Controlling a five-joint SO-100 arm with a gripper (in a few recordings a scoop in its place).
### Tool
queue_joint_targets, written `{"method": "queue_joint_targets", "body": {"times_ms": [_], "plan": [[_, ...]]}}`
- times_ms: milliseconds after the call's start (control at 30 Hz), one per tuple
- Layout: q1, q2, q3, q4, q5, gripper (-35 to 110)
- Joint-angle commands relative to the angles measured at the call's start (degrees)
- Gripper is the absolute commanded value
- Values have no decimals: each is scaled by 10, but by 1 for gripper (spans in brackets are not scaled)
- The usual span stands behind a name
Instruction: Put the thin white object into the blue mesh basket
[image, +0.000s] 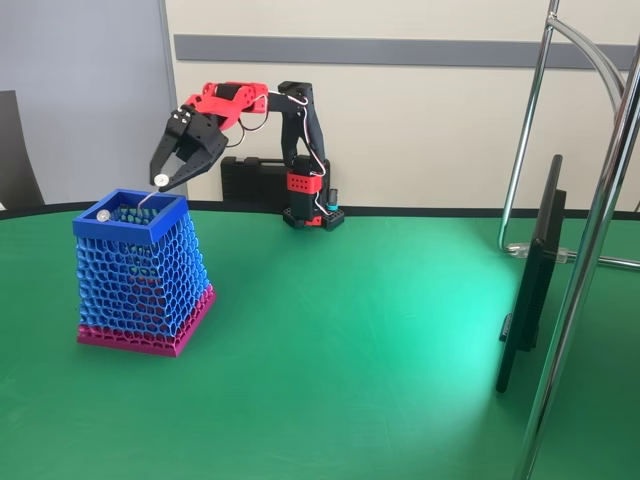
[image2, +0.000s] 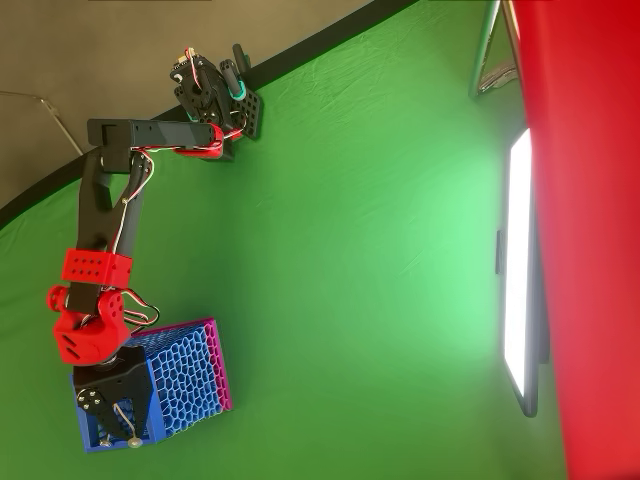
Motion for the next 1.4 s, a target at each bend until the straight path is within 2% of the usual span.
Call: {"method": "queue_joint_targets", "body": {"times_ms": [0,200,400,700,900,1367], "plan": [[18,41,10,-12,25,19],[56,95,72,-71,40,22],[64,157,119,-89,12,22],[26,334,238,-69,-89,18],[-27,438,294,-11,-185,19],[-179,663,534,34,-383,19]]}}
